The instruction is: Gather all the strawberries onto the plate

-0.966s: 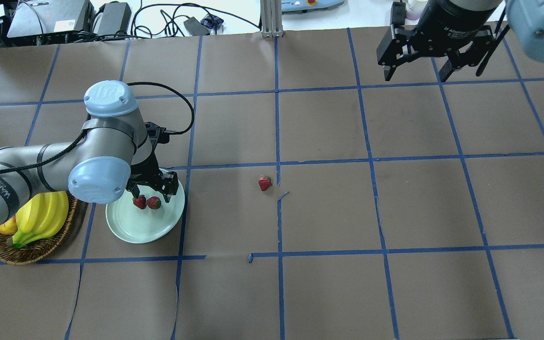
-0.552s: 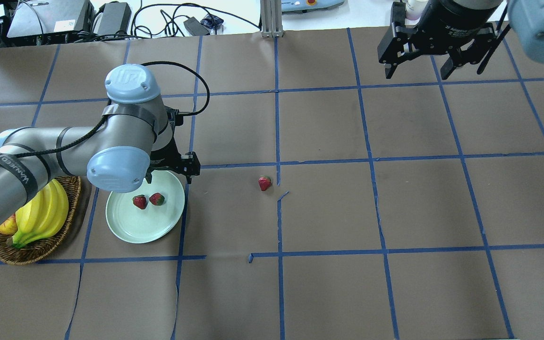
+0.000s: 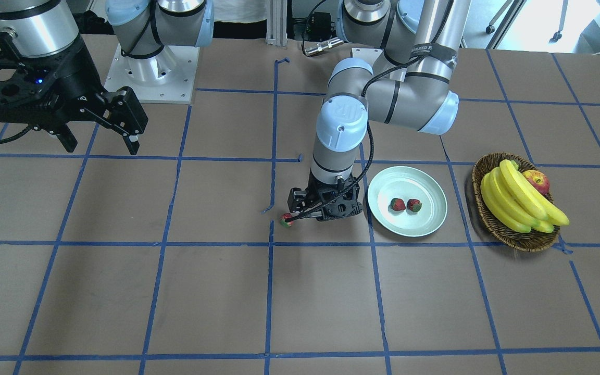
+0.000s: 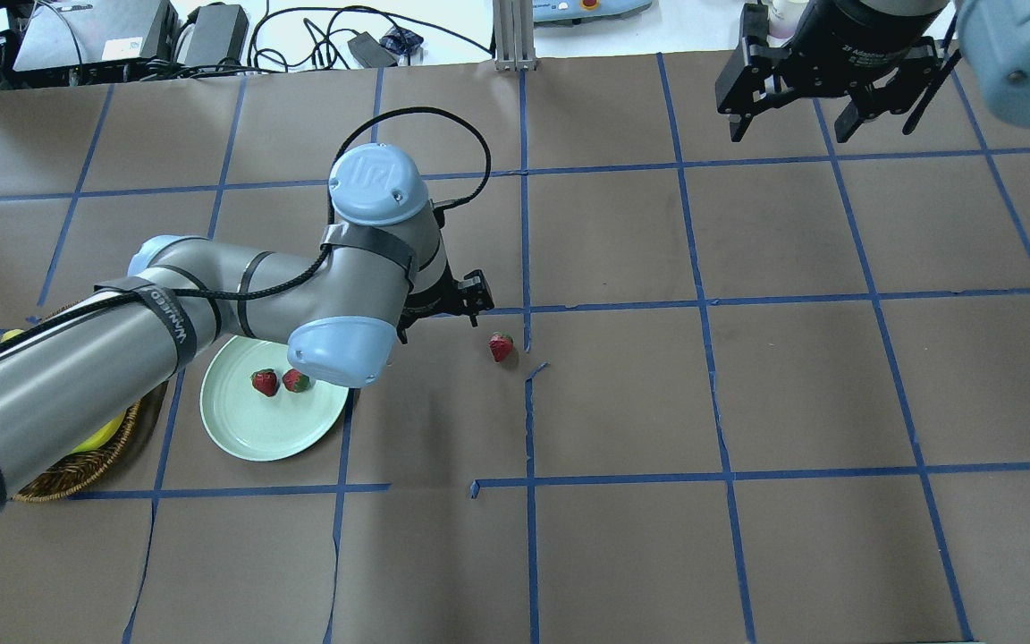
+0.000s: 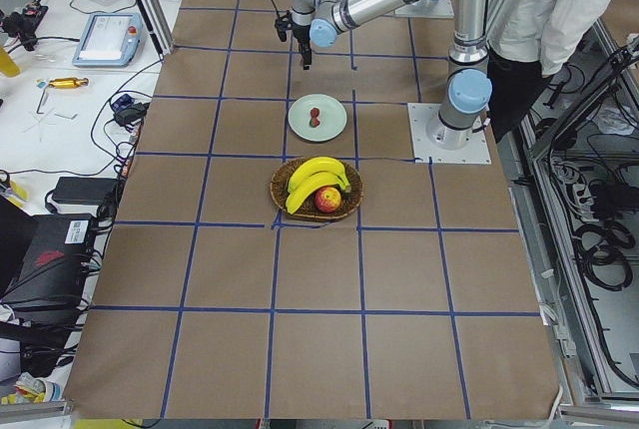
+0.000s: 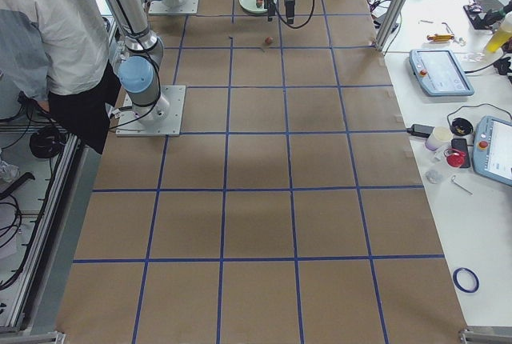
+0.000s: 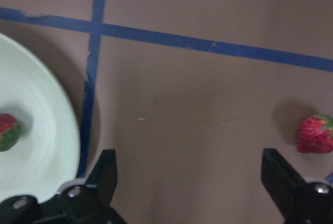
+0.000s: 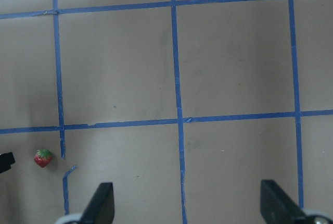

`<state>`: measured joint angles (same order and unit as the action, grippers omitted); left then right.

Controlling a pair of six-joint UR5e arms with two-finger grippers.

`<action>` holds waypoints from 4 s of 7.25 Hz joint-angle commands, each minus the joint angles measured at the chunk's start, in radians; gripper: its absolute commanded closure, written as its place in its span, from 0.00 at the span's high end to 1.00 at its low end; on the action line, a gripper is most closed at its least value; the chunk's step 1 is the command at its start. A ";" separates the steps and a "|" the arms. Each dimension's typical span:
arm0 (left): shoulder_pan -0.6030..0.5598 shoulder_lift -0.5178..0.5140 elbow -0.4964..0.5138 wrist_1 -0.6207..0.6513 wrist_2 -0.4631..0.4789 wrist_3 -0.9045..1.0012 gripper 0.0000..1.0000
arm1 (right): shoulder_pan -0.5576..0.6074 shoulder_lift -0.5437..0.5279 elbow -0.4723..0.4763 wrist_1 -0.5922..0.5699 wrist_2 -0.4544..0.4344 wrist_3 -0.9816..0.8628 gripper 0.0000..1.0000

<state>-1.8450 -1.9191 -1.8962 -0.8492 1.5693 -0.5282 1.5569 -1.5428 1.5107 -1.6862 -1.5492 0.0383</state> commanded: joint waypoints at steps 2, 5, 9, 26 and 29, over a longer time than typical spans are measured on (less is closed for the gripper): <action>-0.095 -0.133 0.111 0.041 0.011 -0.171 0.94 | 0.000 0.000 0.000 -0.001 0.000 0.002 1.00; -0.117 -0.158 0.051 0.044 0.027 -0.116 0.63 | 0.000 0.003 0.002 -0.001 0.011 0.003 1.00; -0.106 -0.115 0.091 0.013 0.031 0.009 0.00 | 0.000 0.004 0.000 -0.001 0.011 0.002 1.00; 0.210 0.325 0.330 -0.589 0.047 0.557 1.00 | 0.047 -0.010 0.005 -0.001 -0.040 -0.014 1.00; 0.204 0.325 0.382 -0.697 0.037 0.544 1.00 | 0.091 -0.010 0.019 0.017 -0.063 -0.067 1.00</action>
<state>-1.6371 -1.6018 -1.5189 -1.4945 1.6091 0.0214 1.6383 -1.5520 1.5250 -1.6789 -1.6116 -0.0181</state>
